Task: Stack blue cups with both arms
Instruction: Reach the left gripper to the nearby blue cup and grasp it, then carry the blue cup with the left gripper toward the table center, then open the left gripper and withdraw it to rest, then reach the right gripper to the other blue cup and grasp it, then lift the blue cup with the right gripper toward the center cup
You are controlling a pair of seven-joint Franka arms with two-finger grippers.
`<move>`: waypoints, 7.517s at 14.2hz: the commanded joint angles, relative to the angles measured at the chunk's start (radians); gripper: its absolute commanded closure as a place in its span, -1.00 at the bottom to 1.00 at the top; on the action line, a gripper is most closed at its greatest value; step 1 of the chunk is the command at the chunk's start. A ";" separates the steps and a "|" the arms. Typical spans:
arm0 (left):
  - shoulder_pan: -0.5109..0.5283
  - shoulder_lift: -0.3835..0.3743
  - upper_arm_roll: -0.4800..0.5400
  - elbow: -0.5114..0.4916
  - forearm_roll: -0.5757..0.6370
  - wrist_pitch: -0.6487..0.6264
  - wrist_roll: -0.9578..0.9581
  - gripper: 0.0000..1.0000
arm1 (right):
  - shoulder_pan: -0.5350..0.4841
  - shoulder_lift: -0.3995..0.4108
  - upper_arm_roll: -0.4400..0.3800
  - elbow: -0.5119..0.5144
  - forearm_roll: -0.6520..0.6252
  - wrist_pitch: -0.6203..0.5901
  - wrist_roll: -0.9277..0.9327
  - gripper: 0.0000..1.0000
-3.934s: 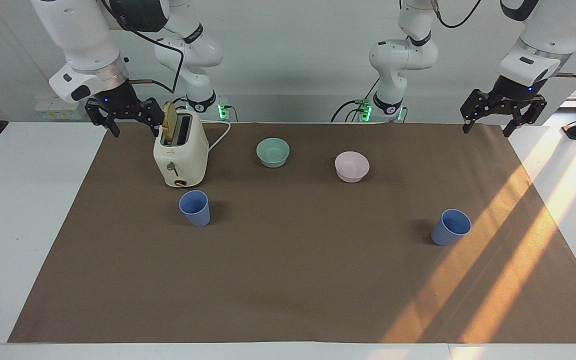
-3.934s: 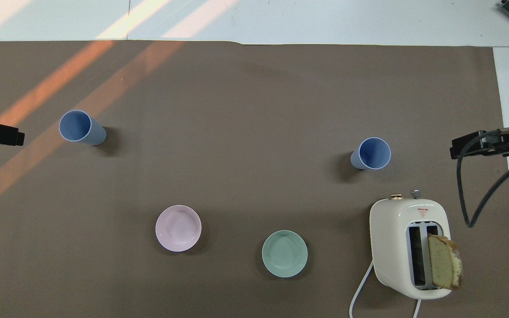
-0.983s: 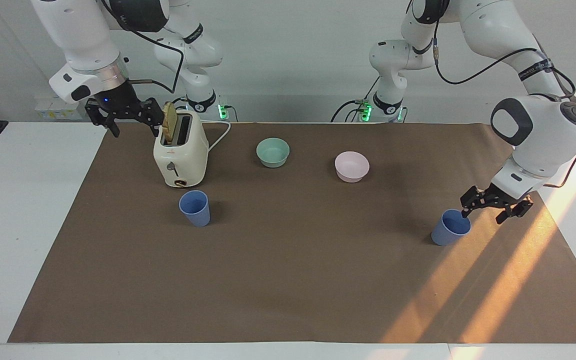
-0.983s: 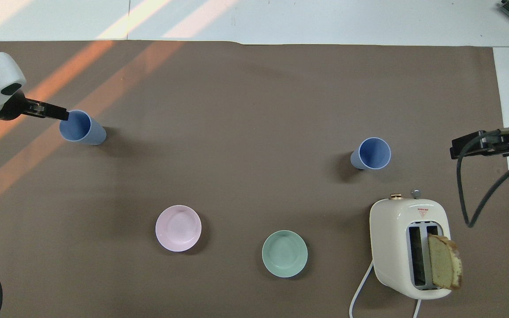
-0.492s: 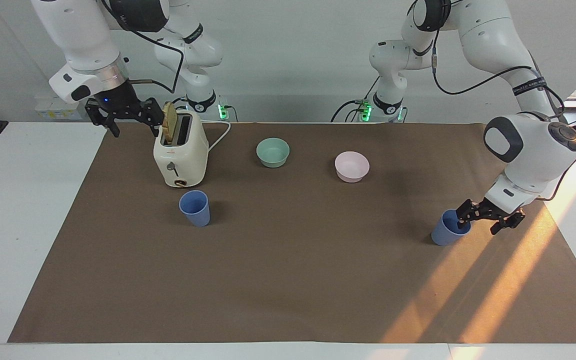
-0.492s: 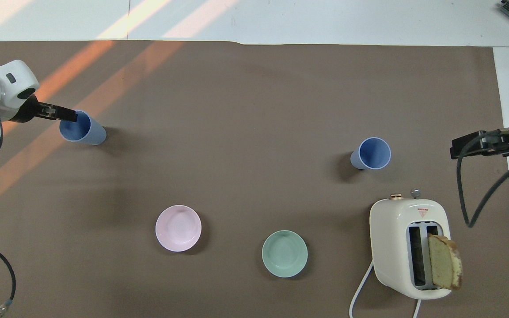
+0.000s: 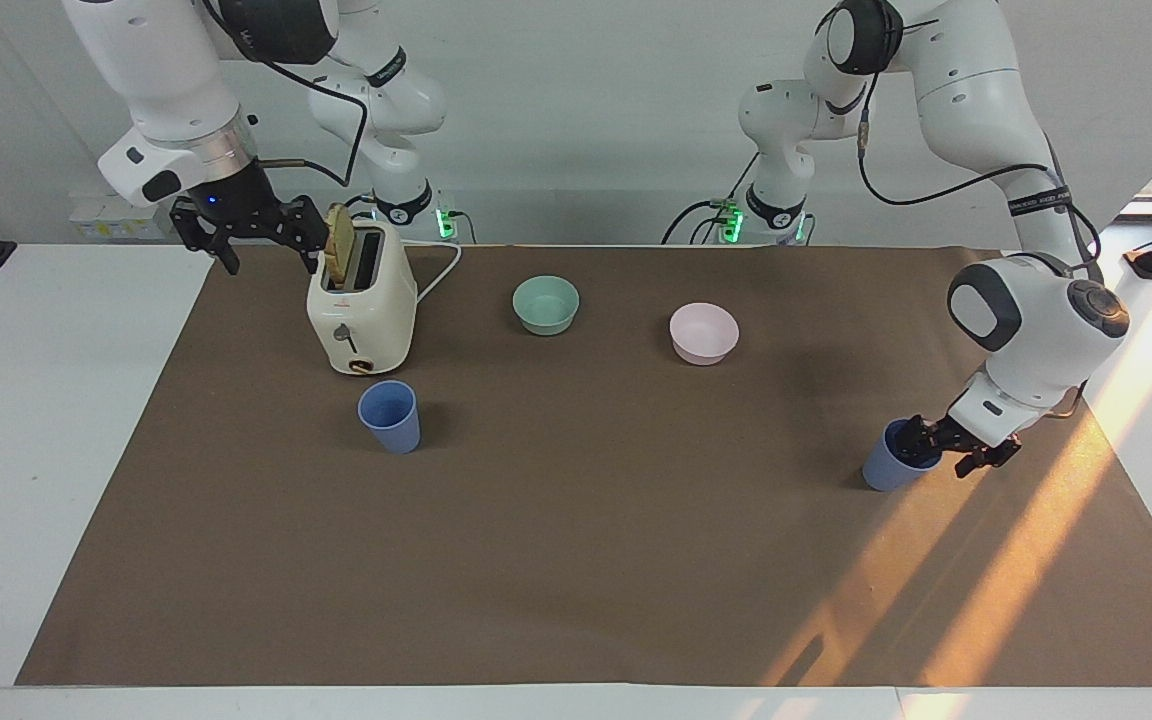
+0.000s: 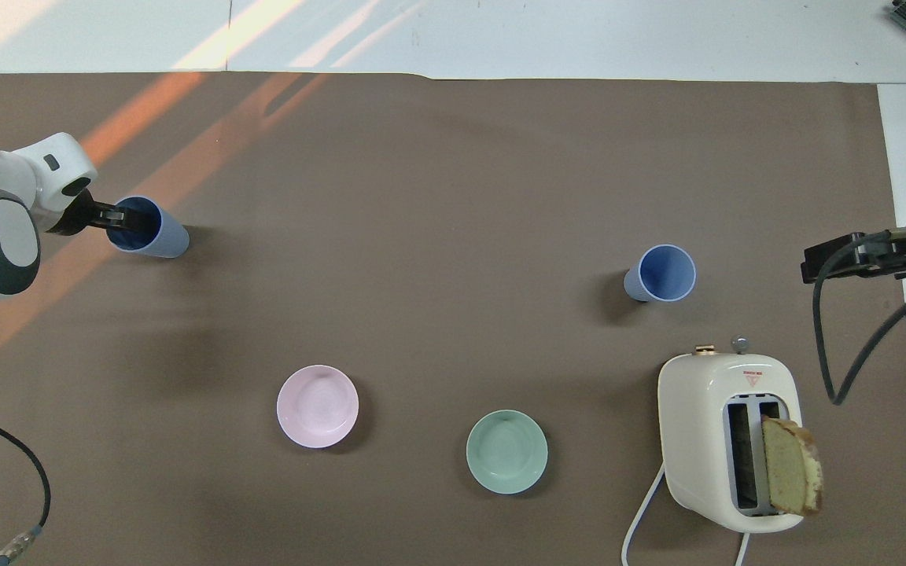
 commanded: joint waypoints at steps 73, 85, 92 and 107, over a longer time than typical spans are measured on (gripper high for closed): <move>-0.061 -0.389 -0.023 0.225 0.139 -0.640 -0.235 -1.00 | 0.031 0.120 0.023 -0.182 0.021 0.337 0.013 -1.00; -0.056 -0.425 -0.041 0.201 0.153 -0.674 -0.246 -1.00 | 0.040 0.269 0.021 -0.288 0.015 0.499 0.013 -1.00; -0.054 -0.432 -0.041 0.201 0.156 -0.674 -0.244 -1.00 | 0.055 0.303 0.023 -0.319 0.002 0.569 -0.007 1.00; -0.053 -0.432 -0.040 0.201 0.154 -0.674 -0.244 -1.00 | 0.212 0.373 0.075 0.193 0.012 0.179 0.181 1.00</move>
